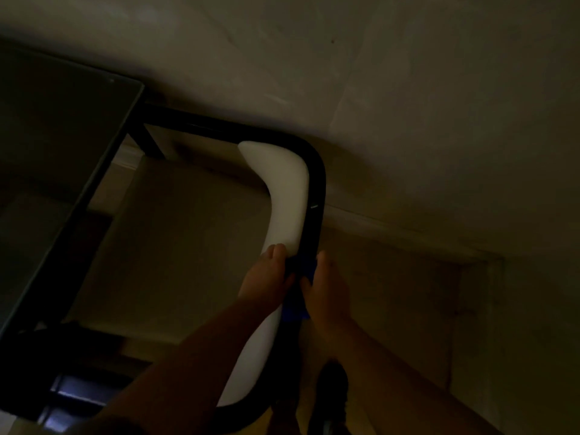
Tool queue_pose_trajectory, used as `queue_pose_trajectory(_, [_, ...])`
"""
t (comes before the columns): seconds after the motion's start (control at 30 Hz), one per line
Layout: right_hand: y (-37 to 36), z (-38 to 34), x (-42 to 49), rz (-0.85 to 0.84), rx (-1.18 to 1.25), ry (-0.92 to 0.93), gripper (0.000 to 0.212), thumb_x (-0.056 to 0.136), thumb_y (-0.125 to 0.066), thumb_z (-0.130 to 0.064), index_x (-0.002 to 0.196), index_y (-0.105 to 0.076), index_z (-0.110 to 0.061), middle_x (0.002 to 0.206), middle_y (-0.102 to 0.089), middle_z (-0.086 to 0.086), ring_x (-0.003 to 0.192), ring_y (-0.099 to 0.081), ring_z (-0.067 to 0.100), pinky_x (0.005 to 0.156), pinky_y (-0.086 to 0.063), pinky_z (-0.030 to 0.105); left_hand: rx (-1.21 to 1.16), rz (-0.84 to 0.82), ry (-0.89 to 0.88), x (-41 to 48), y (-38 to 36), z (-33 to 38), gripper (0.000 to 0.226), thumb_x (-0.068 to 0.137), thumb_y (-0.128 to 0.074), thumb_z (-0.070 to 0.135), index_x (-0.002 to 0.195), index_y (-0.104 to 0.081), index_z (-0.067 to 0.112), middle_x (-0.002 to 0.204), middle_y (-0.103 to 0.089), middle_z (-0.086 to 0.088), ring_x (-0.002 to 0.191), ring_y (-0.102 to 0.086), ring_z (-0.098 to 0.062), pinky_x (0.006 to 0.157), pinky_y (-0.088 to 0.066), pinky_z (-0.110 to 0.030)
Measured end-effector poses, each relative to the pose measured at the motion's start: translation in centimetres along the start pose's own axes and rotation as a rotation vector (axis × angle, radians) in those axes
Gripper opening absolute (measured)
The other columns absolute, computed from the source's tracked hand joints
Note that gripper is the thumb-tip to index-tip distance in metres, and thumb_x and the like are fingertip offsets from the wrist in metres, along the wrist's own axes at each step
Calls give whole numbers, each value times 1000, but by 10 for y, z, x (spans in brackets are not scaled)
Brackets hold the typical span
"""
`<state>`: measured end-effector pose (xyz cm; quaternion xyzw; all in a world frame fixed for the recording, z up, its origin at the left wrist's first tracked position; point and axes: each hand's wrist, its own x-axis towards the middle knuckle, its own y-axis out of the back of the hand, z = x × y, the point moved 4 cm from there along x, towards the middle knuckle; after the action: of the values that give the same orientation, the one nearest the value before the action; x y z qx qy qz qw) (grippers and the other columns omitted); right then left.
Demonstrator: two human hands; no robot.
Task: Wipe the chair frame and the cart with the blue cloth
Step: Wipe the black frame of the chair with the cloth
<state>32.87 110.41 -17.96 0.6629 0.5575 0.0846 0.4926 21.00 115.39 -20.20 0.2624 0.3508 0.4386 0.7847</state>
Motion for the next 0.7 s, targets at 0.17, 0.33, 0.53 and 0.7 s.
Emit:
queue_pose_trajectory(0.17, [22,-13,62,68,70,8,47,93,-56,-23,134,-37,-7,126,-56,15,108,-59,33,87,-50,48,-48,43,-20,63,16,22,24,89,-59,26,96,-41,11,99,-54,-12,81,-56,-27,63,-38,-33])
queue_pose_trajectory(0.33, [48,-31,126,176,87,68,29,89,-60,-18,111,-44,-8,109,-58,15,88,-59,29,62,-39,31,-60,98,-25,127,32,39,22,89,-58,23,92,-38,13,103,-54,-14,83,-55,-26,64,-42,-36])
queue_pose_trajectory(0.53, [74,-61,206,257,-73,110,28,90,-57,-23,110,-44,-7,111,-58,17,92,-60,40,66,-42,41,-72,223,2,202,52,52,26,92,-53,22,108,-46,3,115,-52,-19,101,-54,-33,83,-50,-47])
queue_pose_trajectory(0.7, [75,-76,245,311,-88,153,33,91,-54,-19,118,-44,-5,118,-56,20,100,-58,43,73,-43,45,82,286,-18,244,63,50,21,94,-49,17,108,-43,3,120,-50,-22,105,-52,-39,75,-44,-44])
